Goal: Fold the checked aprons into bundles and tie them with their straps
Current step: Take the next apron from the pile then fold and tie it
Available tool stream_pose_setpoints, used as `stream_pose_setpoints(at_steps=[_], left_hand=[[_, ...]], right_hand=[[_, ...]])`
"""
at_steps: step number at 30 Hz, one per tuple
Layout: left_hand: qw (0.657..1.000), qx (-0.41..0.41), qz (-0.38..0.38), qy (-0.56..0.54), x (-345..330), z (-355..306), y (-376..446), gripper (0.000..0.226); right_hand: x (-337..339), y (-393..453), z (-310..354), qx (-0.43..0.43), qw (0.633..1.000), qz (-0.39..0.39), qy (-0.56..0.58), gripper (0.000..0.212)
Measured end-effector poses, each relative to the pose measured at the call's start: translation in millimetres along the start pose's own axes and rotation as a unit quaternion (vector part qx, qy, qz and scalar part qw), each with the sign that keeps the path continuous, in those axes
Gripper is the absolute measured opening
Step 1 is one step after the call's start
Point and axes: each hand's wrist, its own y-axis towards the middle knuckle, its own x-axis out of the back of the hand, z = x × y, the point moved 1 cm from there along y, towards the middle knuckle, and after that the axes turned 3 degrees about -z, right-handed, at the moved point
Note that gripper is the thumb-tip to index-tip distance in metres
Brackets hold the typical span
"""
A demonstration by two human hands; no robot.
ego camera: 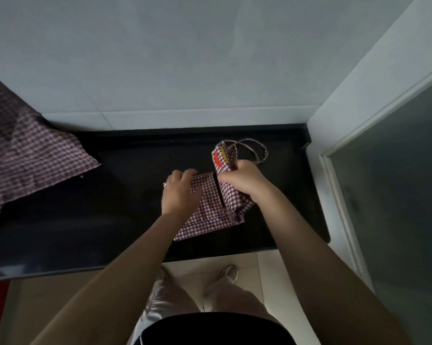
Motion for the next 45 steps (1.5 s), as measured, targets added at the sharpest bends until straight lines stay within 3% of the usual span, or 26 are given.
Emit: stream_pose_setpoints(at_steps=[2, 4, 7, 11, 14, 16, 19, 21, 22, 23, 27, 30, 32, 34, 36, 37, 38, 41, 45], left_hand=[[0.992, 0.124, -0.030, 0.001, 17.0, 26.7, -5.8, 0.033], [0.975, 0.214, 0.040, -0.042, 26.1, 50.7, -10.4, 0.035], [0.966, 0.206, 0.107, -0.117, 32.7, 67.3, -14.0, 0.047], [0.939, 0.216, 0.130, -0.233, 39.3, 74.5, -12.7, 0.041], [0.884, 0.288, 0.134, -0.342, 47.0, 74.2, -9.6, 0.020], [0.866, 0.310, 0.134, -0.369, 51.5, 73.6, -10.1, 0.026], [0.907, 0.275, 0.138, -0.286, 49.3, 76.0, -11.2, 0.032], [0.923, 0.259, 0.149, -0.242, 45.5, 74.2, -9.0, 0.020], [0.926, 0.260, 0.153, -0.229, 45.7, 73.8, -7.3, 0.010], [0.926, 0.259, 0.159, -0.222, 45.5, 71.0, -5.2, 0.005], [0.938, 0.234, 0.175, -0.189, 48.7, 62.6, 0.9, 0.017], [0.950, 0.220, 0.167, -0.147, 48.6, 60.2, -0.9, 0.015], [0.970, 0.192, 0.113, -0.100, 48.1, 57.2, -4.6, 0.013], [1.000, 0.027, 0.008, 0.014, 47.3, 51.8, -9.7, 0.028], [0.971, -0.211, -0.068, 0.092, 45.3, 38.1, -14.2, 0.029], [0.949, -0.284, -0.055, 0.125, 43.3, 32.8, -15.8, 0.027], [0.940, -0.303, -0.010, 0.153, 39.9, 32.2, -15.2, 0.028], [0.939, -0.217, 0.133, 0.231, 28.2, 56.7, -14.2, 0.050], [0.945, -0.176, 0.173, 0.213, 25.5, 77.5, -22.1, 0.059]], right_hand=[[-25.4, 1.6, 8.3, 0.008, 0.999, 0.000, -0.032, 0.014], [-56.9, 6.5, 13.0, 0.021, 0.998, -0.001, -0.061, 0.011], [-104.1, 14.7, 10.7, 0.037, 0.991, -0.029, -0.123, 0.015], [-159.8, 23.5, -3.3, 0.068, 0.979, -0.068, -0.181, 0.029], [-177.9, 25.0, -12.4, 0.078, 0.978, -0.064, -0.184, 0.039], [-182.6, 26.1, -15.9, 0.085, 0.975, -0.048, -0.202, 0.045], [-169.9, 13.8, -4.2, 0.089, 0.977, 0.049, -0.188, 0.039], [-149.1, 2.5, 6.6, 0.063, 0.971, 0.125, -0.194, 0.014], [-140.0, 1.6, 9.5, 0.055, 0.969, 0.136, -0.200, 0.014], [-129.5, 2.2, 8.9, 0.060, 0.967, 0.118, -0.218, 0.020], [-105.5, 7.8, -7.6, 0.149, 0.933, -0.079, -0.317, 0.023], [-113.2, 8.7, -25.0, 0.159, 0.916, -0.036, -0.367, 0.068], [-125.8, 8.5, -37.1, 0.159, 0.889, -0.023, -0.430, 0.094], [-136.2, 8.4, -45.4, 0.181, 0.850, -0.051, -0.492, 0.107], [-138.7, 9.5, -49.3, 0.199, 0.824, -0.092, -0.522, 0.112], [-139.9, 10.3, -51.3, 0.198, 0.819, -0.105, -0.528, 0.113], [-141.5, 11.2, -52.7, 0.194, 0.815, -0.110, -0.535, 0.114], [-144.4, 11.2, -61.4, 0.207, 0.813, -0.104, -0.535, 0.115], [-120.2, 14.9, -68.6, 0.227, 0.836, -0.044, -0.498, 0.116]])
